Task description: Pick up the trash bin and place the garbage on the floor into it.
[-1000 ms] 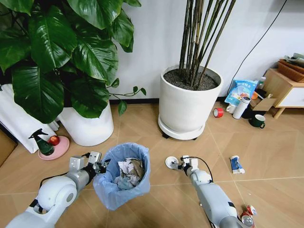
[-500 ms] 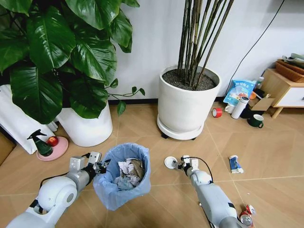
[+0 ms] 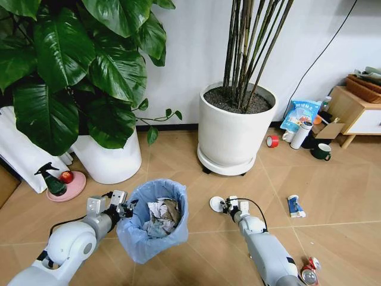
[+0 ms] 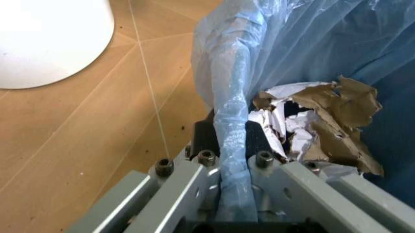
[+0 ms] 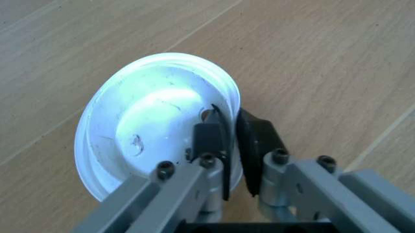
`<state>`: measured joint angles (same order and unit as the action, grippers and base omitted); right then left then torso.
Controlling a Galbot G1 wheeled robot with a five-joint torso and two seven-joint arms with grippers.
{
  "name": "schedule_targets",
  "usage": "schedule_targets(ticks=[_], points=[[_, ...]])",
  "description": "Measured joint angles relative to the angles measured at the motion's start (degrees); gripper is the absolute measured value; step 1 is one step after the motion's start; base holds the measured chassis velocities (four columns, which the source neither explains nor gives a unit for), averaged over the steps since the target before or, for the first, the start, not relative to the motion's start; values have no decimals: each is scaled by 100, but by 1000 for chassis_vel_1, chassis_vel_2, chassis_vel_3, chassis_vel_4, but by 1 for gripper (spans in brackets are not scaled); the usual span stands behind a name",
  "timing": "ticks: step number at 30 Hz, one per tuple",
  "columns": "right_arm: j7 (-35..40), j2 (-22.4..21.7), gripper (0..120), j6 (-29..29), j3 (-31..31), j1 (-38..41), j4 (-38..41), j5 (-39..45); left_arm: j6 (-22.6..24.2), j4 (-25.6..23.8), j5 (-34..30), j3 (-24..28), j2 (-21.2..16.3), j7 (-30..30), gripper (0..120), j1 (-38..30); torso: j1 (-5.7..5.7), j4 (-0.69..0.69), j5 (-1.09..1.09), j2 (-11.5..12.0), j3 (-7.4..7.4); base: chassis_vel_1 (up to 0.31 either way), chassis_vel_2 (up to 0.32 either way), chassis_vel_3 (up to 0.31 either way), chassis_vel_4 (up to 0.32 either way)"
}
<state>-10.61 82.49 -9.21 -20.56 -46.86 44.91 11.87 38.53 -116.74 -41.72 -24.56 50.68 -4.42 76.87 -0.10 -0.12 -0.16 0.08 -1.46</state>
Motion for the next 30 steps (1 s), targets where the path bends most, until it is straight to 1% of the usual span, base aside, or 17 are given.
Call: schedule_targets(ticks=[2, 9, 11, 14, 16, 21, 22, 24, 26, 27, 28, 29, 30], points=[[-2, 0, 0, -6, -2, -26, 31, 1, -1, -4, -6, -3, 0, 0, 0, 4, 0, 1, 0, 0, 0, 0, 0, 0, 0], [-19, 4, 0, -26, -158, -123, 193, 12, -1, -37, -30, -20, -23, 2, 0, 19, -1, 2, 3, 1, -1, 0, 0, 0, 0], [-20, -27, 0, -41, -184, -169, 300, 40, -1, -39, -34, -21, -30, 2, 0, 18, -1, 1, 4, 2, -2, 0, 0, 0, 0], [-22, -157, 0, -25, -193, -330, 683, 105, -2, -55, -45, -23, -53, 4, 0, 12, -1, 0, 0, 2, -1, 0, 0, 0, 0], [-29, -178, 0, 0, -197, -359, 740, 83, -2, -57, -45, -23, -56, 4, 0, 12, -1, -1, 0, 2, -2, 0, 0, 0, 0], [-71, -359, 0, 159, -229, -663, 1604, -39, -2, -74, -59, -28, -108, 11, 0, 25, -1, -1, 1, 2, -1, 0, 0, 0, 0], [-71, -359, 0, 159, -229, -663, 1604, -39, -2, -74, -59, -28, -108, 11, 0, 25, -1, -1, 1, 2, -1, 0, 0, 0, 0], [-71, -422, 0, 259, -229, -737, 2040, -64, -2, -82, -77, -29, -137, 12, 0, 24, -1, -1, 0, 2, 0, 0, 0, 0, 0], [-68, -455, 0, 370, -223, -754, 2287, -149, -2, -83, -84, -29, -153, 12, 0, 20, -1, -1, 0, 2, 0, 0, 0, 0, 0], [-66, -511, 0, 473, -193, -761, 2567, -242, -4, -77, -89, -23, -176, 12, 0, 3, -1, 0, 0, 2, 0, 0, 0, 0, 0], [-56, -677, 0, 472, -35, -780, 3174, -185, -5, -29, -122, -2, -230, 12, 0, -56, -1, -1, -3, 2, 0, 0, 0, 0, 0], [-56, -677, 0, 472, -35, -780, 3174, -185, -5, -29, -122, -2, -230, 12, 0, -56, -1, -1, -3, 2, 0, 0, 0, 0, 0], [-52, -769, 0, 421, 64, -788, 3459, -80, -5, -2, -152, 14, -261, 12, 0, -106, -1, 0, -3, 1, 0, 0, 0, 0, 0]])
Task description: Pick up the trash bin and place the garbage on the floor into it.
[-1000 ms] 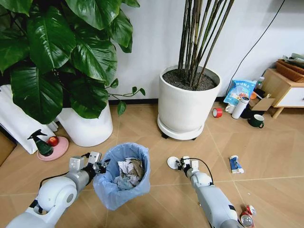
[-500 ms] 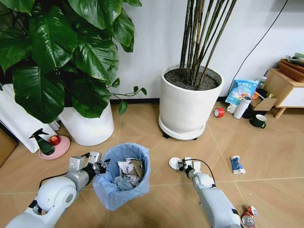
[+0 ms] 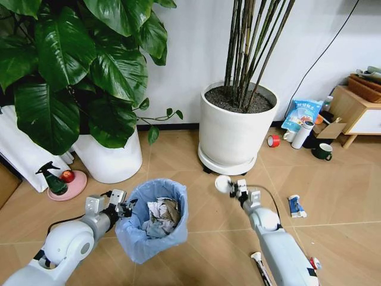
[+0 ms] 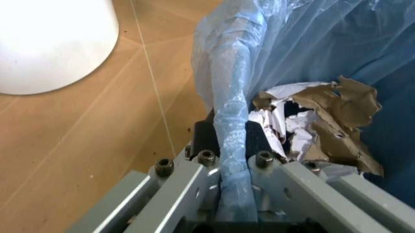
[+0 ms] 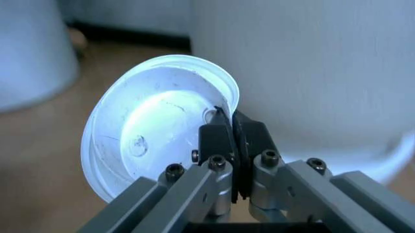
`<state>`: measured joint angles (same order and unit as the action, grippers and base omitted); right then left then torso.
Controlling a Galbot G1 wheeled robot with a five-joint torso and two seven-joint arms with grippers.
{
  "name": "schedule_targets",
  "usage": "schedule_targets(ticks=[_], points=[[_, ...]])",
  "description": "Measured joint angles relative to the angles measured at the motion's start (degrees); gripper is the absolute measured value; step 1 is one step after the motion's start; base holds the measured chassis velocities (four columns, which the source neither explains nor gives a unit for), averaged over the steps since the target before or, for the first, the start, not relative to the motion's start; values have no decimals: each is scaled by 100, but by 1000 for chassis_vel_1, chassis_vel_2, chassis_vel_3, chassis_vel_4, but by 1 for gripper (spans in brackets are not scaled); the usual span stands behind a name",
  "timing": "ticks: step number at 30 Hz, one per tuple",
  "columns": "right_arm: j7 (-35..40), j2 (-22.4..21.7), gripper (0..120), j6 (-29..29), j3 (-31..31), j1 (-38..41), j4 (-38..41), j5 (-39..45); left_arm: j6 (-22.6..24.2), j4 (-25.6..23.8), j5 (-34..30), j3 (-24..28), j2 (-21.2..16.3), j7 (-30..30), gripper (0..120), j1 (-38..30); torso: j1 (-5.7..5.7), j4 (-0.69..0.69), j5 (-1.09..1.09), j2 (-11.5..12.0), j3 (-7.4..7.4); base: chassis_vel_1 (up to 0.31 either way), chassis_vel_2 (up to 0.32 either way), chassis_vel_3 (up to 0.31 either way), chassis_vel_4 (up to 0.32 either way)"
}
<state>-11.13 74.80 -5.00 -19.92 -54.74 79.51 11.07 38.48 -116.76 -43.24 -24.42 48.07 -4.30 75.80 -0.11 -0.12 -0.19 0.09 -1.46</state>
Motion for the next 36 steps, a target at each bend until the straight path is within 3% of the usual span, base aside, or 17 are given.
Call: schedule_targets(ticks=[3, 9, 16, 18, 24, 33, 36], points=[[20, -263, 0, -213, 252, 19, 777, 378, 0, 88, -91, 63, -94, 0, 0, -187, 1, -1, 1, 0, 0, 0, 0, 0, 0], [83, -479, 0, -409, 459, 109, 1373, 806, 1, 187, -140, 128, -155, 17, 0, -358, 1, -2, 2, 0, 0, 0, 0, 0, 0], [312, -1152, 0, -746, 1119, 475, 2426, 1686, 28, 413, -244, 447, -225, 18, 0, -797, 1, 0, 0, 0, 0, 0, 0, 0, 0], [307, -1420, 0, -861, 1453, 739, 2686, 1880, 56, 496, -389, 724, -392, -22, 0, -1153, 1, -2, 2, 0, 0, 0, 0, 0, 0], [306, -1586, 0, -955, 2085, 1266, 2756, 2055, 107, 605, -584, 1018, -509, -71, 0, -1552, 0, -3, 1, 0, 0, 0, 0, 0, 0], [308, -1384, 0, -1015, 3253, 1882, 2555, 2105, 182, 567, -662, 990, -549, -150, 0, -1502, 1, 3, -1, -1, 0, 0, 0, 0, 0], [294, -1475, 0, -1041, 3604, 1943, 2490, 2089, 204, 552, -730, 956, -597, -156, 0, -1551, 0, -2, 1, -1, 0, 0, 0, 0, 0]])
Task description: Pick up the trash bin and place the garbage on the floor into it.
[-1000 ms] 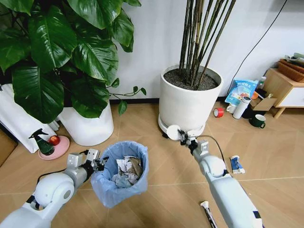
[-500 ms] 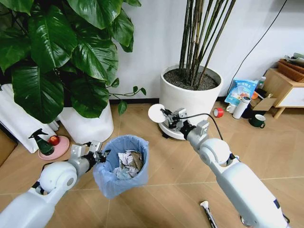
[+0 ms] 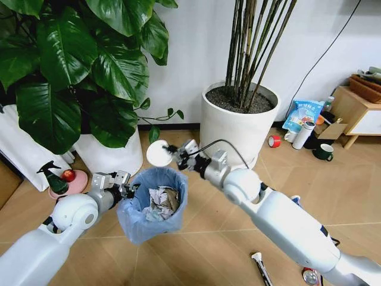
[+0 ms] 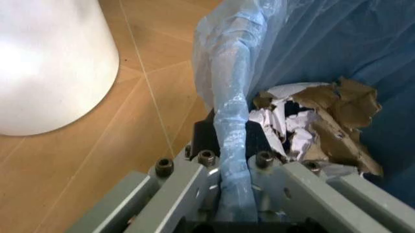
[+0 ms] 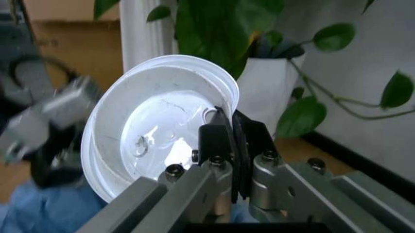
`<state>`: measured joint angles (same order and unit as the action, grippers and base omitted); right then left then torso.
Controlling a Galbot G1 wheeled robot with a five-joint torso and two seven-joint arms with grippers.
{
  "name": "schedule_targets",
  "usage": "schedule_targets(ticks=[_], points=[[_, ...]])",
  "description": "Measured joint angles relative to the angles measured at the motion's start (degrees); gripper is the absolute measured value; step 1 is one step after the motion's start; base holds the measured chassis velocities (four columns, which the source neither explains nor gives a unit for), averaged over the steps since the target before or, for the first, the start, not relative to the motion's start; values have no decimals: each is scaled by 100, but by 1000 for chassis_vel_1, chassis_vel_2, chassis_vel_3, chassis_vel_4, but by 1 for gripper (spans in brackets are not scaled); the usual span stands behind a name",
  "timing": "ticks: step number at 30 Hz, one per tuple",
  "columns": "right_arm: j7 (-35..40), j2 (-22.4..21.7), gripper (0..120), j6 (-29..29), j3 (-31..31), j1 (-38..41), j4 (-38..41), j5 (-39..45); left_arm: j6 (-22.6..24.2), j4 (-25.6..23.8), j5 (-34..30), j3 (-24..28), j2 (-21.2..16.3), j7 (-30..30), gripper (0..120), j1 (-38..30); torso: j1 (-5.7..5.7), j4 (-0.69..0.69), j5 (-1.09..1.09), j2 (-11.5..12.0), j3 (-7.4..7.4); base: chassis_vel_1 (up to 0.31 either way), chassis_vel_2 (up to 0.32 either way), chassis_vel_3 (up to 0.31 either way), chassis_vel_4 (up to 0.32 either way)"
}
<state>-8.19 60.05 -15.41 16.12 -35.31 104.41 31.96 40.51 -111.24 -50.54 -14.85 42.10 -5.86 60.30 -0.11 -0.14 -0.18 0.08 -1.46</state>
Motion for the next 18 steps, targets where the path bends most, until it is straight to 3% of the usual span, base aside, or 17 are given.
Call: schedule_targets(ticks=[6, 18], points=[[15, -46, 1, -118, 168, -12, 2, -26, 5, -33, -30, -39, -10, -4, 0, 12, 0, 0, 0, 0, 0, 0, 0, 0, 0], [227, 112, 47, -143, 299, -23, -51, 3, 21, -114, -55, -244, 9, -81, 0, 214, 0, 1, 0, 0, 0, 0, 0, 0, 0]])
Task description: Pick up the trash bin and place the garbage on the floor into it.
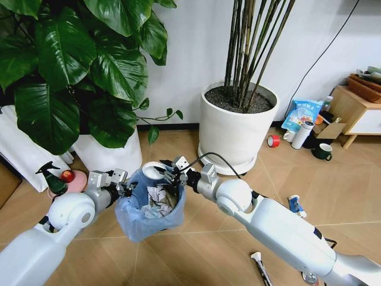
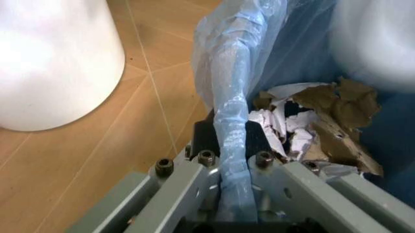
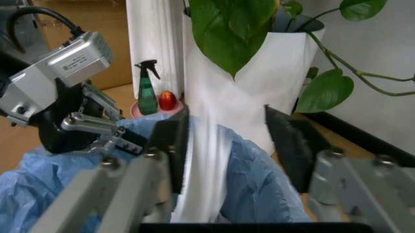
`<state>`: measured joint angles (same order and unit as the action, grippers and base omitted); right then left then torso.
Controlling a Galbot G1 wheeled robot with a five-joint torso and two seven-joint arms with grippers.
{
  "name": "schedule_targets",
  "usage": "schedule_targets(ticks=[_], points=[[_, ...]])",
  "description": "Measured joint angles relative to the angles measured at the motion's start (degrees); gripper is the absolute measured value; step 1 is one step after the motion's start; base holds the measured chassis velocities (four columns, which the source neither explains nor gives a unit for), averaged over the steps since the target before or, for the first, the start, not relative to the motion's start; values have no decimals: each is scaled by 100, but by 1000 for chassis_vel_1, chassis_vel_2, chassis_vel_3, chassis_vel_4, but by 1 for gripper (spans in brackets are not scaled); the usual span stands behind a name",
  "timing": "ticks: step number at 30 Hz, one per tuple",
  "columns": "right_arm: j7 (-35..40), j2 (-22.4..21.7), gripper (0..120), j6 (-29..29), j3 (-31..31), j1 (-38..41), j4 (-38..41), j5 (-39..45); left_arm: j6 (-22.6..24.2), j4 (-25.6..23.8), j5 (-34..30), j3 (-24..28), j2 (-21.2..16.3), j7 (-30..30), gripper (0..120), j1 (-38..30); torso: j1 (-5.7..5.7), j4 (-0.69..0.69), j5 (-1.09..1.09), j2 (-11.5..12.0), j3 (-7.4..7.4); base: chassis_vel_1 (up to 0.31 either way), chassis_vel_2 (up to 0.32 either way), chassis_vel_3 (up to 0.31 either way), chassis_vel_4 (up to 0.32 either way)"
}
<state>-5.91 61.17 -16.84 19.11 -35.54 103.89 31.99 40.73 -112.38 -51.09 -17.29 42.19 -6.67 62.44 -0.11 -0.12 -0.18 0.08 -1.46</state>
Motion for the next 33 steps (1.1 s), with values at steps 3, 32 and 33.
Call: schedule_targets(ticks=[3, 32, 33], points=[[21, 14, 55, -5, 0, -2, -14, 29, 1, -15, 0, -24, -1, 0, 0, 20, 0, 0, 0, 0, 0, 0, 0, 0, 0], [-669, -1170, 100, 211, -3450, -3243, 577, 84, -47, -111, 401, -319, 203, 202, 0, 371, 1, -1, 3, 0, 1, 0, 0, 0, 0], [-760, -1203, 100, 289, -3718, -3596, 611, 3, -47, -112, 416, -319, 219, 212, 0, 382, 1, -1, 2, 0, 1, 0, 0, 0, 0]])
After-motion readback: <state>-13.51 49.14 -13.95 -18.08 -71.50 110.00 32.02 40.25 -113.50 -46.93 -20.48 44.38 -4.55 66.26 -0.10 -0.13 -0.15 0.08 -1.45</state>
